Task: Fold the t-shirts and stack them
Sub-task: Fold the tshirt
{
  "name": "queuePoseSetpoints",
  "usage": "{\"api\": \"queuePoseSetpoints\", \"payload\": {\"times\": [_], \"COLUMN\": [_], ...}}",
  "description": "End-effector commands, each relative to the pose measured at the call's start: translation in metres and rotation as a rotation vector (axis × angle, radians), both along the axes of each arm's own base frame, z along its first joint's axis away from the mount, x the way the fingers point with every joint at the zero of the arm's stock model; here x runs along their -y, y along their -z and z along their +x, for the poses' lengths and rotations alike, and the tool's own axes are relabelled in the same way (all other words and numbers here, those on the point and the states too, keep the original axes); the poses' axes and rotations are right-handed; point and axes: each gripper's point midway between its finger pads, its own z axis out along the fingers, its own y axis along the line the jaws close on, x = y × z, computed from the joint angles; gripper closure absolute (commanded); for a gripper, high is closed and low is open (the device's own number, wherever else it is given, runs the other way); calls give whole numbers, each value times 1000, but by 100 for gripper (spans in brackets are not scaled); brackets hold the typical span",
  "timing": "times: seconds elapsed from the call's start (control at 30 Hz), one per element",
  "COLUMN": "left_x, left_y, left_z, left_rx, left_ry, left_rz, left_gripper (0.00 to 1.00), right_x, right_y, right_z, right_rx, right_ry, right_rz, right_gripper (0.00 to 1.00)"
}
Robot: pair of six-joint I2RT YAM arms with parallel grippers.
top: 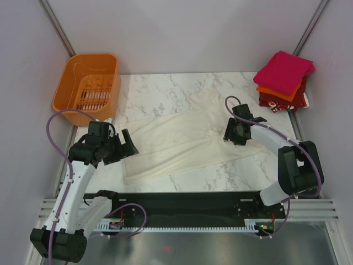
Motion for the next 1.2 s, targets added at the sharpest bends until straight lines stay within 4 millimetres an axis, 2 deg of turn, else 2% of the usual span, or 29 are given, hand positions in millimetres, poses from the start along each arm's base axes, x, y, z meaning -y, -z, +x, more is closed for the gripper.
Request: {"api": "queuePoseSetpoints", "payload": {"times": [0.0, 0.1, 0.23, 0.27, 0.4, 0.5, 0.53, 0.63, 0.67, 0.73, 0.77, 0.83, 0.87, 0.93, 0.97, 1.0, 1.03, 1.07, 1.1, 1.13, 1.17], "left_x": [6, 6, 7, 7, 6, 6, 6, 7, 6, 6, 7, 7, 7, 6, 7, 6, 6, 6, 7, 6, 6], "left_y": [-5, -3, -3, -3, -3, -4, -3, -2, -2, -2, -2, -1, -1, 0, 0, 0, 1, 2, 1, 2, 3], "left_z": [7, 7, 8, 8, 8, 7, 8, 7, 7, 8, 7, 8, 8, 8, 8, 8, 8, 8, 8, 9, 10], "left_rx": [48, 45, 45, 45, 46, 47, 45, 41, 41, 42, 41, 36, 34, 33, 30, 29, 26, 21, 25, 18, 11], "left_ry": [54, 55, 56, 56, 53, 54, 53, 54, 51, 51, 52, 52, 53, 50, 51, 50, 50, 49, 50, 47, 44], "left_rz": [-14, -18, -19, -19, -18, -19, -17, -19, -17, -18, -19, -18, -19, -18, -19, -18, -17, -15, -17, -15, -14], "left_gripper": [3, 3, 3, 3, 3, 3, 3, 4, 4, 4, 4, 4, 4, 4, 4, 4, 4, 4, 4, 4, 4], "right_x": [4, 5, 8, 7, 8, 8, 9, 10, 11, 12, 11, 12, 9, 6, 3, 4, 9, 11, 15, 21, 20], "right_y": [-5, -2, 5, 6, 9, 8, 6, -7, -19, -28, -38, -45, -52, -54, -53, -52, -50, -48, -49, -43, -55], "right_z": [13, 10, 9, 9, 9, 11, 13, 26, 38, 50, 65, 79, 95, 110, 124, 130, 135, 148, 154, 160, 174], "right_rx": [44, 39, 20, 17, 8, 11, 11, 41, 76, 99, 121, 131, 152, 162, 165, 160, 150, 154, 156, 144, 183], "right_ry": [13, 12, 3, -2, -7, -17, -22, -24, -15, -25, -22, -23, -29, -38, -44, -43, -30, -20, -13, 0, 9], "right_rz": [-40, -58, -76, -78, -83, -91, -97, -117, -130, -153, -161, -188, -193, -197, -206, -218, -249, -272, -297, -332, -329], "right_gripper": [41, 44, 64, 75, 86, 100, 100, 100, 100, 100, 100, 100, 100, 100, 99, 92, 65, 49, 38, 32, 31]}}
